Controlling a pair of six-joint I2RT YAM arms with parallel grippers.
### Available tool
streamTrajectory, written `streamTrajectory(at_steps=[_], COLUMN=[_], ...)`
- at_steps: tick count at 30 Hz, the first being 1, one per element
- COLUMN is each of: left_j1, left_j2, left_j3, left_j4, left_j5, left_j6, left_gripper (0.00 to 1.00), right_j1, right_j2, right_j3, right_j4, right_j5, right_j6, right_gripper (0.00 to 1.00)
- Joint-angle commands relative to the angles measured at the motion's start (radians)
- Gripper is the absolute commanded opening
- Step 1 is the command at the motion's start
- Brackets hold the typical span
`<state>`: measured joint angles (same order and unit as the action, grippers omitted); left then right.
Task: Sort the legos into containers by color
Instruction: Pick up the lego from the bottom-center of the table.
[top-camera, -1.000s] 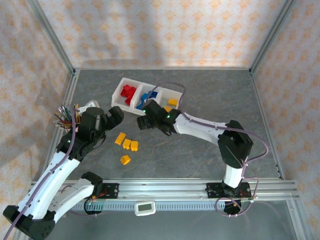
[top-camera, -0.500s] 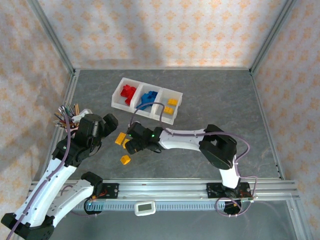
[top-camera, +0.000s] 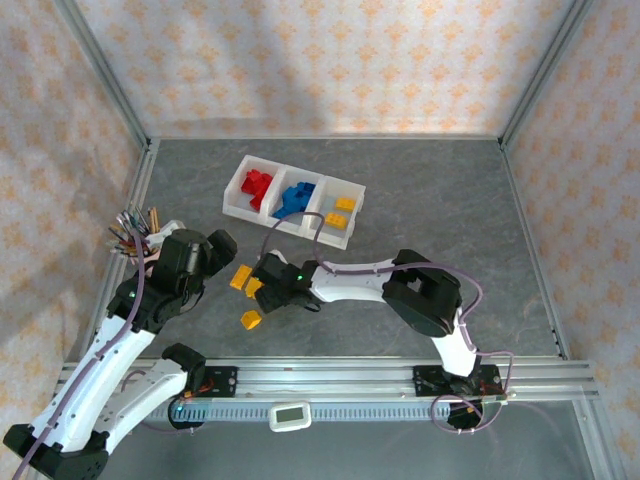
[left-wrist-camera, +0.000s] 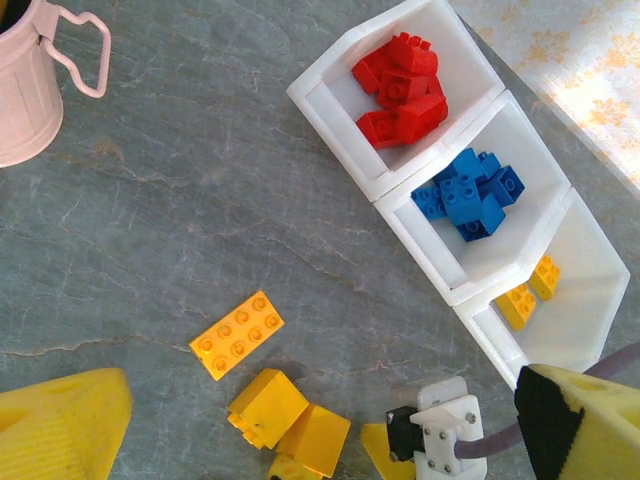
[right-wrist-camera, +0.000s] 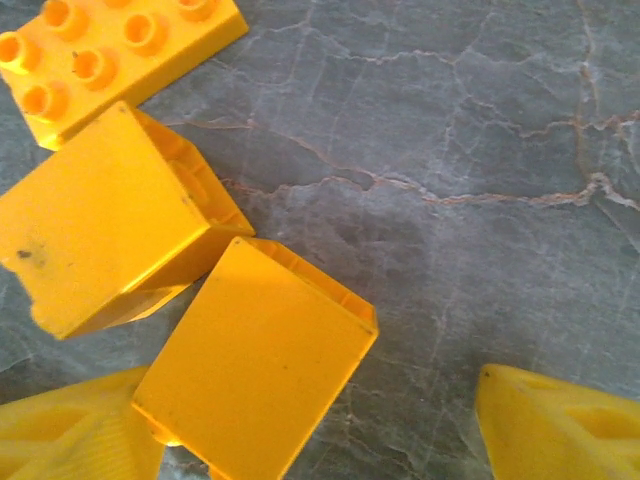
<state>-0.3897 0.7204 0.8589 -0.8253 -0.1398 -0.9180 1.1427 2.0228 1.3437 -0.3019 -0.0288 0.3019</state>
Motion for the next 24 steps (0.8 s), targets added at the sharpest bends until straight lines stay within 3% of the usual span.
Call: streamTrajectory(at_steps=[1,10,18,24], left_j1=[0.011,0.011,0.011,0.011], left_j2=[0.001,0.004,0.007,0.035], left_j3=[0.003,0.008,0.005,0.010], left_j4=[-0.019,-0.013,-0.004,0.056], left_j5=[-0.020,-0.029,-0.022,0.020], left_j6=[-0.001,0.000,0.007,0.036], left_gripper=[1.00,1.00,1.00,0.99], right_j1=[0.002,0.000,-0.030,-0.066], right_j2=[-0.010,0.047,0.033,-0.069], right_j3=[0.020,0.072,0.058,0.002], right_j4=[-0.035,0.002,0.011,0.002], right_j5=[0.081,0.051,0.037,0.044], right_j6=[0.026,0.032,0.036,0.041], right_gripper=[0.74,0.67,0.50,0.38])
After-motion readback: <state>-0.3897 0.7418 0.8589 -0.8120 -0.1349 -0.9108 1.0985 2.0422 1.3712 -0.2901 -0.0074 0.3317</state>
